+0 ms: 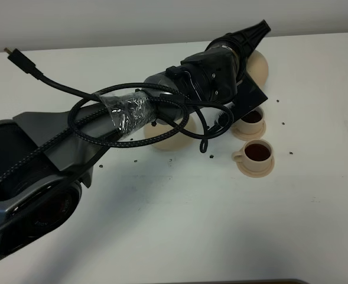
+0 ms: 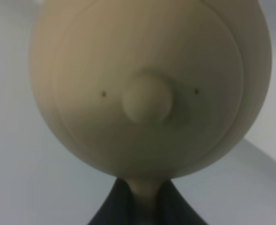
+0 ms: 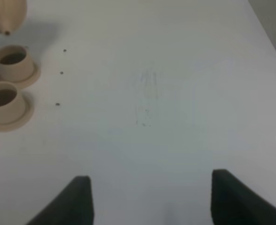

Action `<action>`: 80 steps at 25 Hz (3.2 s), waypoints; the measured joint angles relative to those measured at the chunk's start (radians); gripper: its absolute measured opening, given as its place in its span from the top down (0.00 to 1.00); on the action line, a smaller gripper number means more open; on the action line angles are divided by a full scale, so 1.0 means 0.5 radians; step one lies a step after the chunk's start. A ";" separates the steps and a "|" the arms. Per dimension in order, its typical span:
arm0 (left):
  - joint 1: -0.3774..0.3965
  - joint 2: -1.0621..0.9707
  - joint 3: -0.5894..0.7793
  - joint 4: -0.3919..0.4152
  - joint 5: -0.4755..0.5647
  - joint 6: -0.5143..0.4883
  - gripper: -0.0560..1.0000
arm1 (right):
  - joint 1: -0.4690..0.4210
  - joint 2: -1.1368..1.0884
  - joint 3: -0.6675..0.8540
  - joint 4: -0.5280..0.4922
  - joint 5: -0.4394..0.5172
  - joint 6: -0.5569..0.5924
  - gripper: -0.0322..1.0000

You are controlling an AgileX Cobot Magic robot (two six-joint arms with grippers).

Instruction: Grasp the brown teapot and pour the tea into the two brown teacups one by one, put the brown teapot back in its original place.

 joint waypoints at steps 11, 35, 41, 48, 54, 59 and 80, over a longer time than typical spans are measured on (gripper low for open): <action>-0.011 -0.246 0.000 -0.845 0.892 -0.441 0.82 | 0.000 0.000 0.000 0.000 0.000 0.000 0.46; 0.077 -0.077 -0.004 -1.605 1.166 -1.535 0.82 | 0.000 0.000 0.000 0.000 0.000 0.000 0.46; 0.085 -0.088 -0.004 -1.650 1.147 -1.557 0.82 | 0.000 0.000 0.000 0.000 0.000 0.000 0.46; 0.224 -0.200 -0.005 -1.652 1.399 -1.958 0.82 | 0.000 0.000 0.000 0.000 0.000 0.000 0.46; 0.394 -0.200 -0.005 -1.727 1.392 -2.292 0.82 | 0.000 0.000 0.000 0.000 0.000 0.000 0.46; 0.418 -0.191 -0.005 -1.812 1.359 -2.370 0.82 | 0.000 0.000 0.000 0.000 0.000 0.000 0.46; 0.418 -0.162 0.359 -1.736 0.920 -2.608 0.82 | 0.000 0.000 0.000 0.000 0.000 0.000 0.46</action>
